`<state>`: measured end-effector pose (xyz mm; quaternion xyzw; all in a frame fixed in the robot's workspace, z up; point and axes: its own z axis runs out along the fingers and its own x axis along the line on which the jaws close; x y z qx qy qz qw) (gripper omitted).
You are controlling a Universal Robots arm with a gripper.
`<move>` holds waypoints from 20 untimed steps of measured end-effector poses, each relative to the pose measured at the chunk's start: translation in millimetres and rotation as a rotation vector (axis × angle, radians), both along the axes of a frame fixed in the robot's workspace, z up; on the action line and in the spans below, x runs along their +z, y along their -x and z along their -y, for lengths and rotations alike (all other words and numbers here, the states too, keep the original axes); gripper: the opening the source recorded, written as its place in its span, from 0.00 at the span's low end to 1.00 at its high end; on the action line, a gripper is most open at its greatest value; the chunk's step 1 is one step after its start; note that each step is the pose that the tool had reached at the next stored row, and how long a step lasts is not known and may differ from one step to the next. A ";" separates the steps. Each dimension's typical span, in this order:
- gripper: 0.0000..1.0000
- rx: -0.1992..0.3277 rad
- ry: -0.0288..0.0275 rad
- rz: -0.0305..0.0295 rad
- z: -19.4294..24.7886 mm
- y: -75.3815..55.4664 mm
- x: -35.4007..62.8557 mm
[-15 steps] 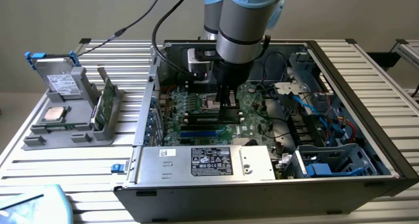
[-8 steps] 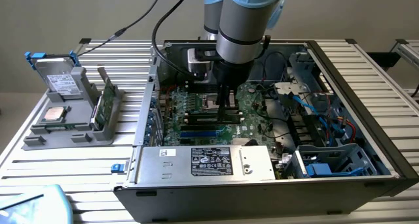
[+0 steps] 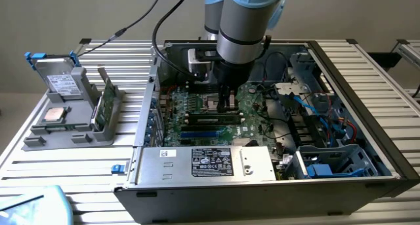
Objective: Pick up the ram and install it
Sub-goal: 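Insert the ram into the slot, then press down the ram until it locks into place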
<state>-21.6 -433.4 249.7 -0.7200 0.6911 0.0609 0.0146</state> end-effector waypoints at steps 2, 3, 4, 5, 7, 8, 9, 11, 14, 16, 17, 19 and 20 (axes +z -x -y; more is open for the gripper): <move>0.11 0.000 0.0000 0.0000 0.0 0.0 0.0; 0.11 0.000 0.0000 0.0000 0.0 0.0 0.0; 0.11 0.000 0.0000 0.0000 0.0 0.0 0.0; 0.11 0.000 0.0001 0.0000 0.0 0.0 0.0; 0.11 0.000 0.0000 0.0000 0.0 0.0 0.0; 0.11 0.000 0.0000 0.0000 0.0 0.0 0.0; 0.11 0.000 0.0000 0.0000 0.0 0.0 0.0; 0.11 0.000 0.0000 0.0000 0.0 0.0 0.0; 0.11 0.000 0.0000 0.0000 0.0 0.0 0.0; 0.11 0.000 0.0000 0.0000 0.0 -1.2 0.0; 0.11 0.000 0.0000 0.0000 0.2 -2.9 0.0; 0.11 0.000 -0.0003 -0.0001 0.8 -8.0 0.1; 0.11 0.000 -0.0005 0.0000 0.9 -10.4 0.1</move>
